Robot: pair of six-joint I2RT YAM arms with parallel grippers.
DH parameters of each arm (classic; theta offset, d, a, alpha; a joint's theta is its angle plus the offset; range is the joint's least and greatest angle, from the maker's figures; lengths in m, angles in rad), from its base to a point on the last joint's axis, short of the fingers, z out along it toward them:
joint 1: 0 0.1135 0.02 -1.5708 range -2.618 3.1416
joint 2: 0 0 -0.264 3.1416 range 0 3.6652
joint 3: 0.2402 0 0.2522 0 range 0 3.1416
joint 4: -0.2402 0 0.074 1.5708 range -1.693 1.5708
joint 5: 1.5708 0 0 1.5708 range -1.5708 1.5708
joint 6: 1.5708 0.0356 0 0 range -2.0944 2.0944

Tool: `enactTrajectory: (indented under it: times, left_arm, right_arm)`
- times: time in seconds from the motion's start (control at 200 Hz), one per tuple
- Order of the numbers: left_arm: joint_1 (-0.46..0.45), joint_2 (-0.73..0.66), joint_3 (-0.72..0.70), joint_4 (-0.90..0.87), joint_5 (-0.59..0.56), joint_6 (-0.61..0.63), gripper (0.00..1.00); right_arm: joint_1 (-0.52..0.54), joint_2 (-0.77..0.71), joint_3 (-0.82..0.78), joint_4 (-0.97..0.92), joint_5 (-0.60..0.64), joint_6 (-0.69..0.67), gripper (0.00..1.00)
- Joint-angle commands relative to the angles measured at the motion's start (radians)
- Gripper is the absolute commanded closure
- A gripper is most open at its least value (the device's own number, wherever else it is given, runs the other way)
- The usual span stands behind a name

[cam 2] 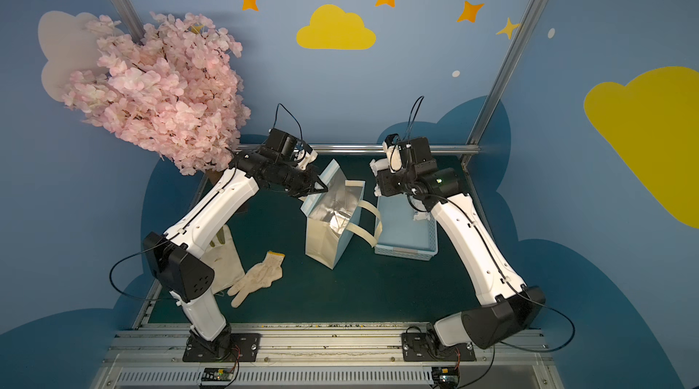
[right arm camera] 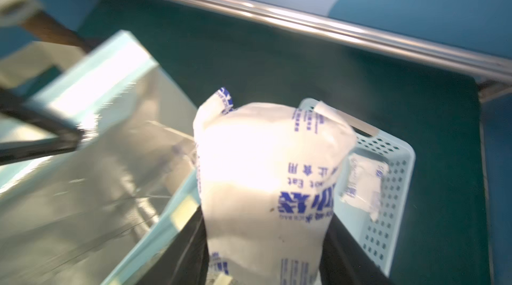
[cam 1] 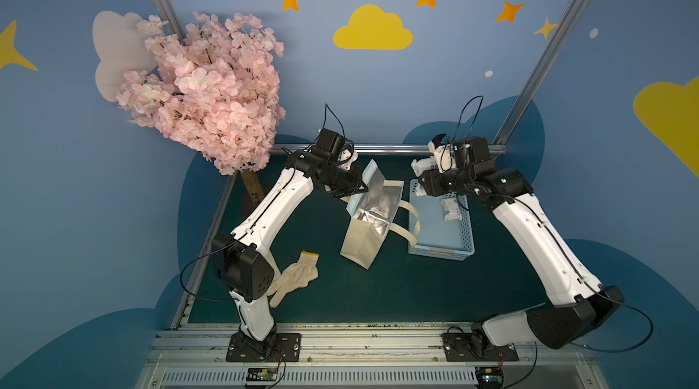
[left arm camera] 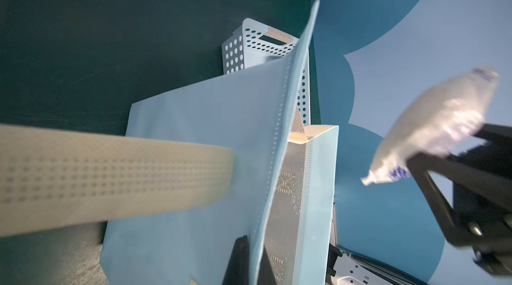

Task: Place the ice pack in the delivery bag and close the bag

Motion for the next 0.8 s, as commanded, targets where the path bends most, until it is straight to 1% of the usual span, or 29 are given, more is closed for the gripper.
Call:
enactTrajectory:
  times: [0.0,0.11,0.185,0.25,0.285,0.325,0.38,0.41,0.456,0.496,0.631,0.791]
  left_arm:
    - [0.000,0.012,0.016,0.020,0.036,0.002,0.97]
    - [0.000,0.019,0.024,0.022,0.039,0.010,0.97]
    - [0.000,0.024,0.028,0.021,0.042,0.014,0.97]
    - [0.000,0.027,0.031,0.021,0.040,0.016,0.97]
    - [0.002,0.027,0.032,0.021,0.038,0.019,0.97]
    - [0.001,0.025,0.033,0.020,0.036,0.019,0.97]
    - [0.001,0.024,0.033,0.019,0.035,0.020,0.97]
    - [0.000,0.025,0.031,0.019,0.033,0.021,0.97]
    - [0.000,0.024,0.030,0.019,0.031,0.021,0.97]
    - [0.000,0.025,0.030,0.019,0.027,0.023,0.97]
    - [0.000,0.026,0.034,0.017,0.017,0.027,0.97]
    - [0.001,0.027,0.037,0.015,0.011,0.029,0.97]
  right_arm:
    - [0.068,-0.004,0.001,0.160,-0.097,0.028,0.63]
    - [0.173,0.039,0.043,0.185,-0.114,0.007,0.63]
    - [0.223,0.082,0.053,0.191,-0.107,-0.001,0.57]
    - [0.243,0.115,0.050,0.185,-0.100,0.011,0.47]
    - [0.248,0.129,0.047,0.176,-0.083,0.022,0.39]
    - [0.247,0.136,0.047,0.170,-0.072,0.041,0.27]
    - [0.240,0.134,0.052,0.167,-0.059,0.060,0.15]
    - [0.236,0.127,0.056,0.166,-0.051,0.059,0.09]
    - [0.227,0.116,0.069,0.161,-0.038,0.053,0.04]
    - [0.214,0.102,0.082,0.152,-0.031,0.046,0.03]
    - [0.140,0.052,0.112,0.095,-0.011,0.032,0.03]
    - [-0.014,0.022,0.082,-0.007,-0.004,0.035,0.03]
